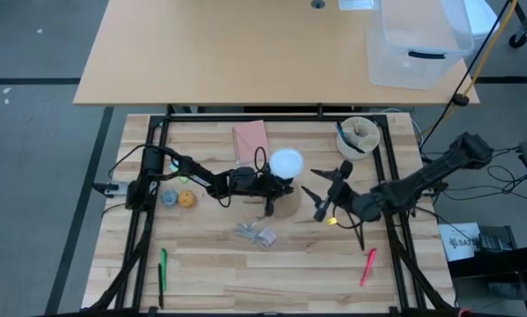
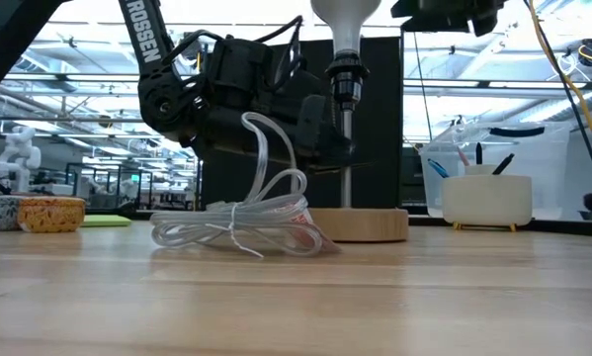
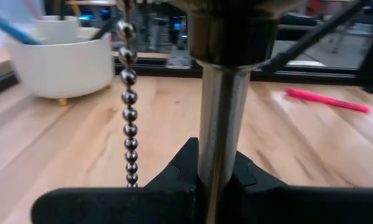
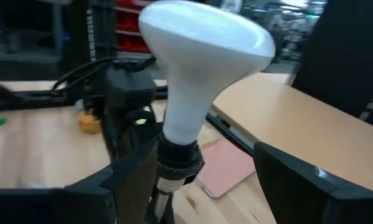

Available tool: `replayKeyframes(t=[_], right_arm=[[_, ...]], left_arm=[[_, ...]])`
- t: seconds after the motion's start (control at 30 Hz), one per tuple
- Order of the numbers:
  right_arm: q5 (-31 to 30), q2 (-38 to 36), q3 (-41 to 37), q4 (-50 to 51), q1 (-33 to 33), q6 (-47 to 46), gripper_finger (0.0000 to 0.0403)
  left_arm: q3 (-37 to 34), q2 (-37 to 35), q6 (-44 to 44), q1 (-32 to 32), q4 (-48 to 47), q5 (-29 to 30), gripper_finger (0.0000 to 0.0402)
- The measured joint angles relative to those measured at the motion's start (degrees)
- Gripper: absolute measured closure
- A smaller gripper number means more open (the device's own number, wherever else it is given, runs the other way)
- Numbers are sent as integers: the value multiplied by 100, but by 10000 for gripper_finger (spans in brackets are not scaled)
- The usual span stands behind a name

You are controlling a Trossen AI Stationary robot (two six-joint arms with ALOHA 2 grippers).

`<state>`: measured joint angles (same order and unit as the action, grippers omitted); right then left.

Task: Screw lightbulb
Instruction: Remove the lightbulb from the lamp

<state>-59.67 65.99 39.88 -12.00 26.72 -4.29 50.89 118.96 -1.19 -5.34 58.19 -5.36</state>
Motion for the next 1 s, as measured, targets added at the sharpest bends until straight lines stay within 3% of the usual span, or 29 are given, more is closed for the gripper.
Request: replayKeyframes(t=[0.4,0.67,1.0], right_arm=[[-1672,1902,0,-2774,-27,525,145],[-1062,2414,0,-4772,-503,1522,145],[-61,2622,0,-5081,-1212,1286,145]], left_arm=[[-2,4,-245,61,68,1471,377],[-4,4,-303,66,85,1816,377],[-4,4,-299,66,87,1820,377]])
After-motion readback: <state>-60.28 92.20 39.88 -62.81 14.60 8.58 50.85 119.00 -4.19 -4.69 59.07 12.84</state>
